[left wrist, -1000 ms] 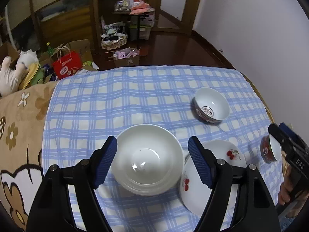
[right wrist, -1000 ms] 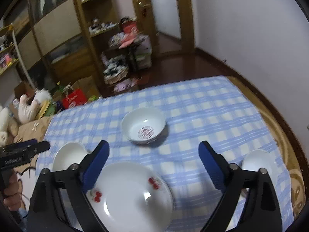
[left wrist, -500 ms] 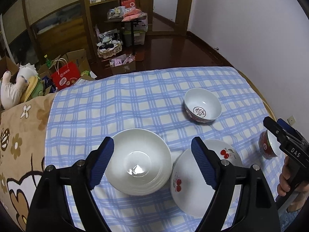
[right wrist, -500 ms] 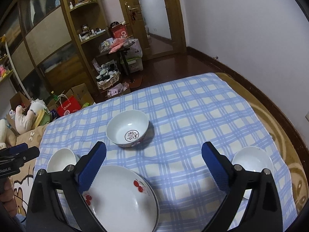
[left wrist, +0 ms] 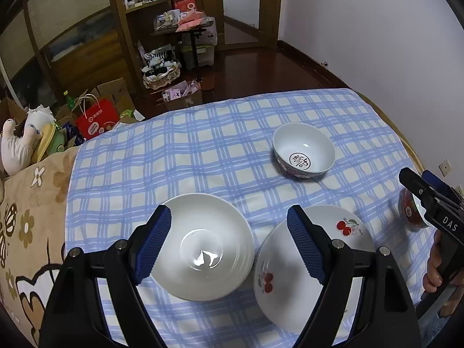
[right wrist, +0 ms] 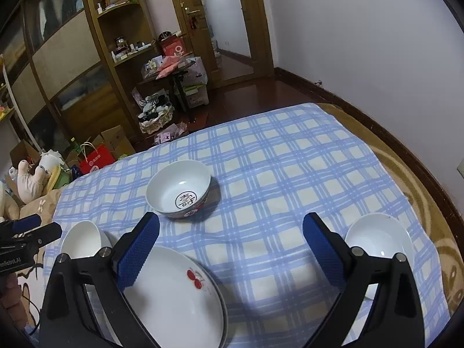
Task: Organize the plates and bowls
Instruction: 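Move the left tool to the red-character bowl while the right tool reaches its opposite rim, then close the left gripper on the bowl rim while the right gripper closes on the opposite rim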
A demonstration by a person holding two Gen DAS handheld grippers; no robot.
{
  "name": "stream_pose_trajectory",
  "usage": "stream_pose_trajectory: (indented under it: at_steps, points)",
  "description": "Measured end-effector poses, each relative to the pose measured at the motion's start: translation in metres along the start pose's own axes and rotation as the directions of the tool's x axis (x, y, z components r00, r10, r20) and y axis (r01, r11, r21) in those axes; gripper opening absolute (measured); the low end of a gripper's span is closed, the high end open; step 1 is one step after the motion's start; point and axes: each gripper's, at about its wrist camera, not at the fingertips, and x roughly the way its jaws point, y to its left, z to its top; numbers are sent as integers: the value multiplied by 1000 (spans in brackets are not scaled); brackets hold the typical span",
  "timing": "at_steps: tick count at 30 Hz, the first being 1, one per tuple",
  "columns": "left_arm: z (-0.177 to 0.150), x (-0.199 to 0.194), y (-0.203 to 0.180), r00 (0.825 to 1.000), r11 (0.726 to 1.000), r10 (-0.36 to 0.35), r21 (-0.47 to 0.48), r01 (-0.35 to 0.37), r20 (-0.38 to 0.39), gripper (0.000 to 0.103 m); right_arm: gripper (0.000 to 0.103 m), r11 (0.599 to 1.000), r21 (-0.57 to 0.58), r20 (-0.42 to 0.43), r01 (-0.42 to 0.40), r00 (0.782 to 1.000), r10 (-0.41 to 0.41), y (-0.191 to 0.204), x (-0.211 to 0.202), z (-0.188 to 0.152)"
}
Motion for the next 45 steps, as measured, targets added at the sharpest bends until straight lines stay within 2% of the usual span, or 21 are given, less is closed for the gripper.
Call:
stream_pose_trajectory:
  at_steps: [8,18,22,25,29,33,37,39,43,45]
  points:
    - [28,6,-10,1000,1000,-6,4,6,12,81,103,1000,-16,4,-9,1000,9,0,6,18]
    - [68,20,-25,1000,998,19,52,-19,19,81,103,999,-38,35,-13,999,15,5,20,66]
    - [82,33,-37,998,994,57,88,-59,22,81,103,1000,-19,19,0,1000,0,1,36,79]
    - [93,53,-43,999,995,32,95,-29,-23,81,103,999,21,-6,-25,1000,26,-5,54,85]
    - [101,84,-51,996,995,32,101,-24,-80,81,103,998,49,-47,-43,998,45,-12,81,83]
    - [102,108,-55,992,992,53,119,-39,-117,81,102,998,8,-97,-60,994,60,-11,106,75]
    - [99,132,-54,985,995,42,99,-26,-169,81,101,997,4,-155,-76,985,75,-9,131,63]
    - [97,145,-52,978,997,33,79,-17,-205,81,96,996,6,-179,-86,980,86,-7,140,58]
    - [92,161,-53,965,998,31,59,-16,-259,81,93,996,4,-217,-90,972,89,-2,154,50]
    - [90,167,-55,962,998,34,67,-16,-272,81,86,996,9,-249,-94,964,93,-1,160,47]
